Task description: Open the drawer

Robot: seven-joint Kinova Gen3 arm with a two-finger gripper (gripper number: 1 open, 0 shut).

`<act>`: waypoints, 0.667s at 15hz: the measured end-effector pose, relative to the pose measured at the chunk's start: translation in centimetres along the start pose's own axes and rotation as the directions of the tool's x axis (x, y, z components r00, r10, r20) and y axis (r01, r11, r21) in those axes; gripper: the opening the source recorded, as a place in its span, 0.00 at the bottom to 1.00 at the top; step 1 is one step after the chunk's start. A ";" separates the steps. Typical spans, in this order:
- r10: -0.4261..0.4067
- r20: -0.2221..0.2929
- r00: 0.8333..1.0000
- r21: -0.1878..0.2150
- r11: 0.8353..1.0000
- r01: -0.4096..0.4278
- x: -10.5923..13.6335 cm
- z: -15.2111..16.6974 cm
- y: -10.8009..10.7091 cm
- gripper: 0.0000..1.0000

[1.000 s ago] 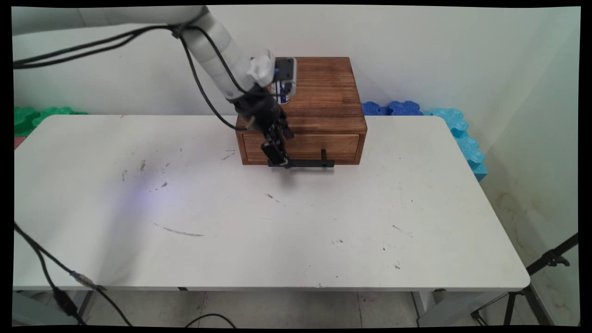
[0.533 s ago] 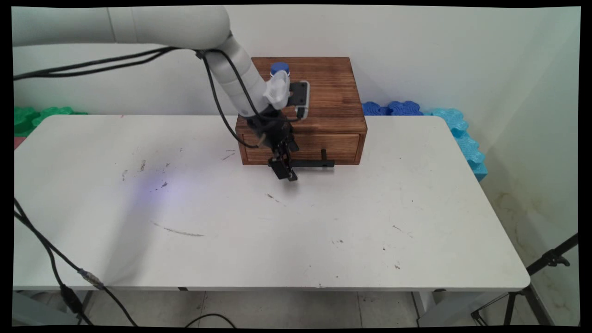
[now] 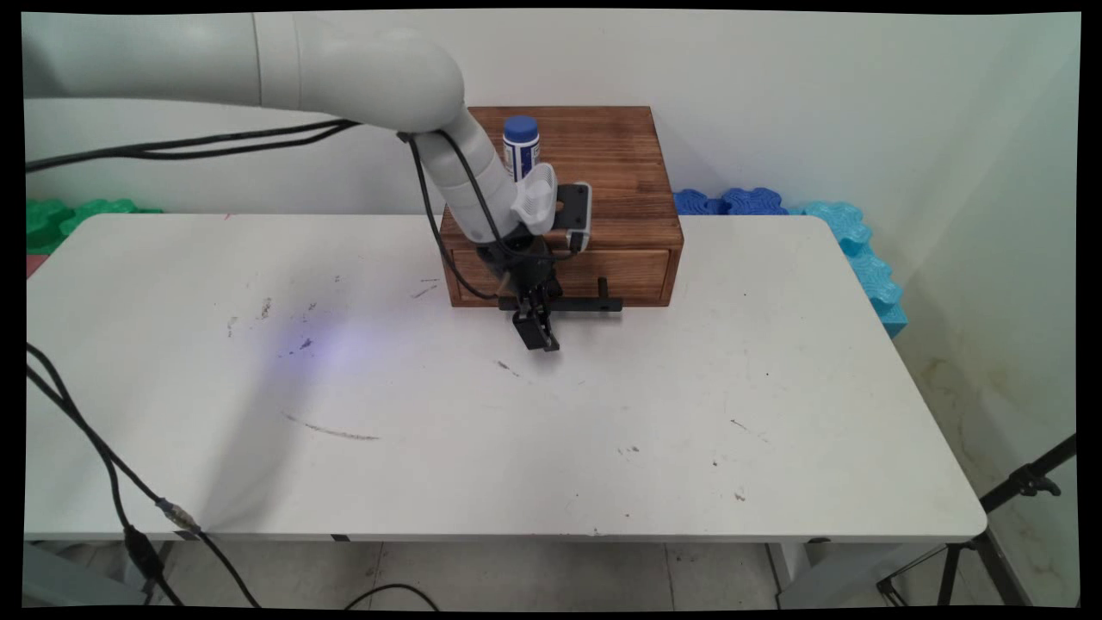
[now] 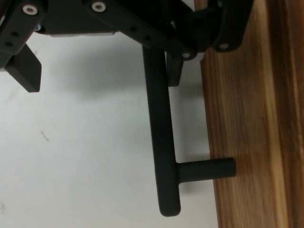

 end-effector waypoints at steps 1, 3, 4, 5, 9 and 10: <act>-0.001 0.004 1.000 0.002 1.000 0.001 0.0 0.3 0.0 1.00; -0.006 0.010 1.000 0.004 1.000 0.006 0.1 0.9 0.0 1.00; -0.009 0.011 1.000 0.005 1.000 0.009 0.2 1.1 0.0 1.00; -0.014 0.012 1.000 0.004 1.000 0.014 0.2 1.3 0.1 1.00; -0.034 0.009 0.999 0.000 0.999 0.034 0.6 2.0 0.4 1.00; -0.042 0.007 0.999 -0.004 0.999 0.042 0.8 2.1 0.5 1.00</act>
